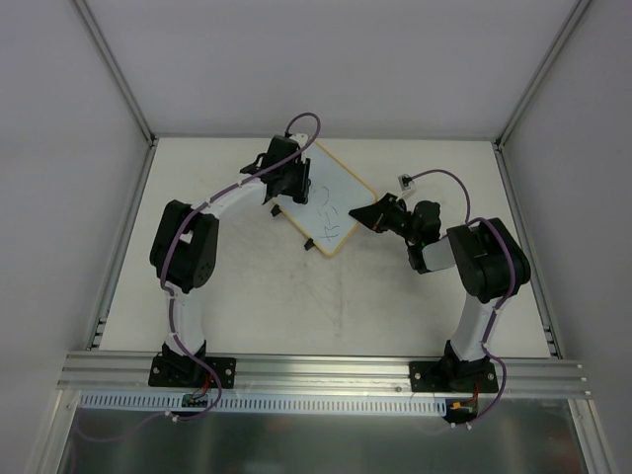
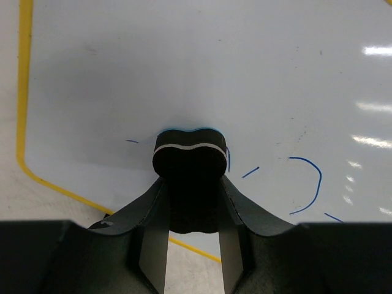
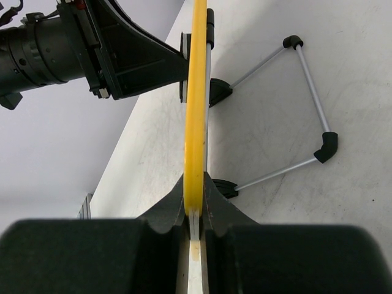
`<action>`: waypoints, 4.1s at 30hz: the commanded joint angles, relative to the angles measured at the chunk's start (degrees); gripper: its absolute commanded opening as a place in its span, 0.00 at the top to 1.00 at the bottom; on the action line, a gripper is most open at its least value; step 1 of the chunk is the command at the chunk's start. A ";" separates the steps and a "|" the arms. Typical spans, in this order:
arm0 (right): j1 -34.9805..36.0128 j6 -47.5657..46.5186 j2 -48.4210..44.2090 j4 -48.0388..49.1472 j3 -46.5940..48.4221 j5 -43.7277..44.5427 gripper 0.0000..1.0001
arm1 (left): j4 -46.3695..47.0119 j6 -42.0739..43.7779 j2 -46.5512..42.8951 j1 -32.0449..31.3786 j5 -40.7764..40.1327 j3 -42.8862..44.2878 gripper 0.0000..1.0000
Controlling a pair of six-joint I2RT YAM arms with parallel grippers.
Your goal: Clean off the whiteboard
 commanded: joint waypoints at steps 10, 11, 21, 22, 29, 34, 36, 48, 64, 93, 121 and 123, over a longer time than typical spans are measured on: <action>1.30 0.01 -2.56 14.51 1.29 -3.10 1.00 | 8.18 1.05 -5.00 -9.82 12.62 -6.98 1.00; 1.30 -0.08 -2.56 14.51 1.20 -3.10 1.00 | 8.27 1.14 -5.35 -9.91 13.16 -7.43 1.00; 1.39 0.01 -2.64 14.51 1.38 -3.36 1.00 | 10.38 1.76 -7.47 -8.86 12.81 -11.21 1.00; 1.39 0.01 -2.56 14.51 1.38 -3.37 1.00 | 10.29 1.58 -7.21 -8.16 12.99 -10.78 1.00; 1.57 0.01 -2.56 14.51 1.29 -3.37 1.00 | 8.98 1.67 -4.66 -0.51 13.51 -6.56 1.00; 1.57 -0.08 -2.56 14.59 1.38 -3.37 1.00 | 6.69 2.55 -2.55 3.80 11.15 -3.57 1.00; 1.57 0.01 -2.56 14.59 1.46 -3.37 1.00 | 6.16 2.64 -1.23 5.47 10.09 -3.30 1.00; 1.66 0.10 -2.47 14.51 1.64 -3.54 1.00 | 5.90 0.09 2.82 9.87 12.72 -3.13 1.00; 1.92 0.10 -2.38 14.51 1.82 -3.98 1.00 | 6.16 -0.71 1.06 -0.05 21.95 -0.93 1.00; 2.01 -0.08 -2.91 14.59 1.64 -4.42 1.00 | 3.44 0.00 -1.84 -2.45 28.98 -1.72 1.00; 2.10 0.10 -2.73 14.51 1.73 -4.42 1.00 | 8.18 -0.79 -4.30 -2.69 9.91 -11.30 1.00; 2.10 0.10 -2.73 14.51 1.82 -4.42 1.00 | 9.75 -1.32 -4.56 -3.92 9.74 -11.65 1.00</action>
